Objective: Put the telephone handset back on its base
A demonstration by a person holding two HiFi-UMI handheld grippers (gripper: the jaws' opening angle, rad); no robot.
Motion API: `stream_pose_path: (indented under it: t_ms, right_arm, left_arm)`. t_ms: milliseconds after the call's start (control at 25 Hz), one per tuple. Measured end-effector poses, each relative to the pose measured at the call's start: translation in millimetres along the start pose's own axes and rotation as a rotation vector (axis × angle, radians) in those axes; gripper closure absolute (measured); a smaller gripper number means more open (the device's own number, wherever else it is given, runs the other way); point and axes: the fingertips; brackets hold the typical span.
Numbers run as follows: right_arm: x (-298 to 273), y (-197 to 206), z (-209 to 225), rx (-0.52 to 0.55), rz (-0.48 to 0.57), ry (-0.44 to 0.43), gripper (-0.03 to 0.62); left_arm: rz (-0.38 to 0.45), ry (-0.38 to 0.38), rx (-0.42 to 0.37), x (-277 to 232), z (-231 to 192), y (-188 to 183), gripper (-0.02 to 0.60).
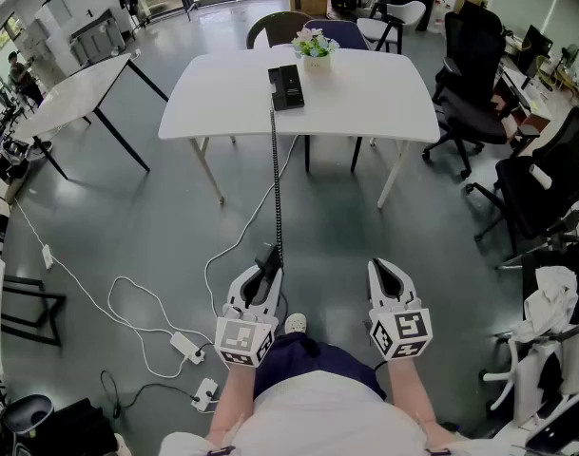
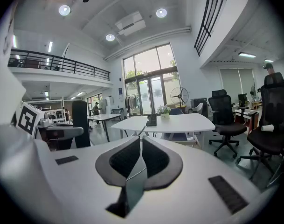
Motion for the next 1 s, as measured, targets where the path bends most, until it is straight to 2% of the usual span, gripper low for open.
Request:
stream_pose_path:
  t_ms: [440, 800, 1000]
  right_arm:
    - [-8.6, -4.5, -8.5, 0.001, 0.002, -0.032, 0.551]
    - [-24.4, 2.1, -32.7, -0.003, -0.025, -0.046, 0.551]
    - [-34.8, 9.1, -45.4, -0.011, -0.034, -0.028, 0.551]
  left_arm:
    - [0.01, 0.008, -0.012, -5.9, -1.6, -8.3, 0.497]
    - [0.001, 0.013, -0.008, 2.5, -25.2, 1.1, 0.497]
    - [0.0, 0.035, -0.01, 5.6, -40.2, 8.1, 0.497]
Point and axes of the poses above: the fingertips, and each gripper's own axes: x backward along the fingers, z to its right, y out of its underside, and after that the axes turned 3 degrees about -z, right-handed
